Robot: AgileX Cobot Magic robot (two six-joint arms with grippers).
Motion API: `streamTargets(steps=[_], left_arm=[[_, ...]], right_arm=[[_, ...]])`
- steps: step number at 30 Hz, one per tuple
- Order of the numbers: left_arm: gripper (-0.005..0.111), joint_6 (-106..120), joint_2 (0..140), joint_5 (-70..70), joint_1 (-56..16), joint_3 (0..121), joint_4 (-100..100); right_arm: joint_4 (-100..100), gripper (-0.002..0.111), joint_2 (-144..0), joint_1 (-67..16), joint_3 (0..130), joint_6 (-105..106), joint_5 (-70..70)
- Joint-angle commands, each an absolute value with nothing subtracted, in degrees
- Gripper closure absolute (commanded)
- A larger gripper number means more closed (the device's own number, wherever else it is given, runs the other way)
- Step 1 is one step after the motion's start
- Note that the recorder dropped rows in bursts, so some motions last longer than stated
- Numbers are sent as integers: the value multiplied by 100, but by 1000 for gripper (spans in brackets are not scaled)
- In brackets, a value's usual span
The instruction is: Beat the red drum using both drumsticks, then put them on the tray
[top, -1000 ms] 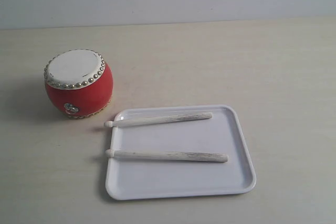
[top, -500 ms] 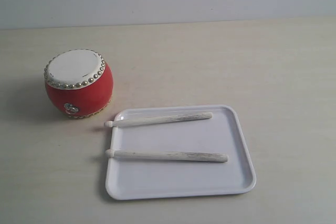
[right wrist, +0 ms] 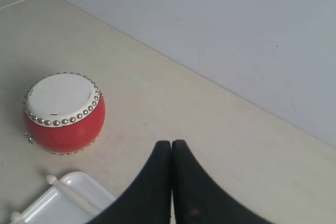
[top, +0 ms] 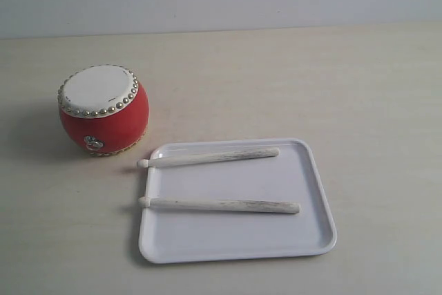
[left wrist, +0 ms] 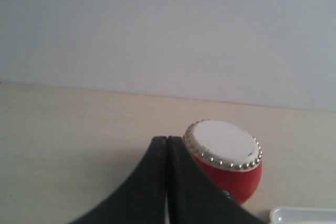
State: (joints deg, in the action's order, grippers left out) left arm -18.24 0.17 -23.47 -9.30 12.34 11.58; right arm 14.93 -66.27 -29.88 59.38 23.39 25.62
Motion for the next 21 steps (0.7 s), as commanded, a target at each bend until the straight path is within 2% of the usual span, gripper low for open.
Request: streamTargets(steps=[1, 13, 21], left_arm=[[107, -2038, 0, -2168, -914, 735, 1313], [107, -2001, 0, -2168, -914, 0, 534], [107, -1985, 0, -1993, -892, 0, 537]], right_arm=[[1502, 108, -6601, -2952, 5924, 2334, 2468], [1502, 108, -6601, -2952, 5924, 2334, 2468], [1502, 108, -6601, -2952, 5924, 2334, 2423]])
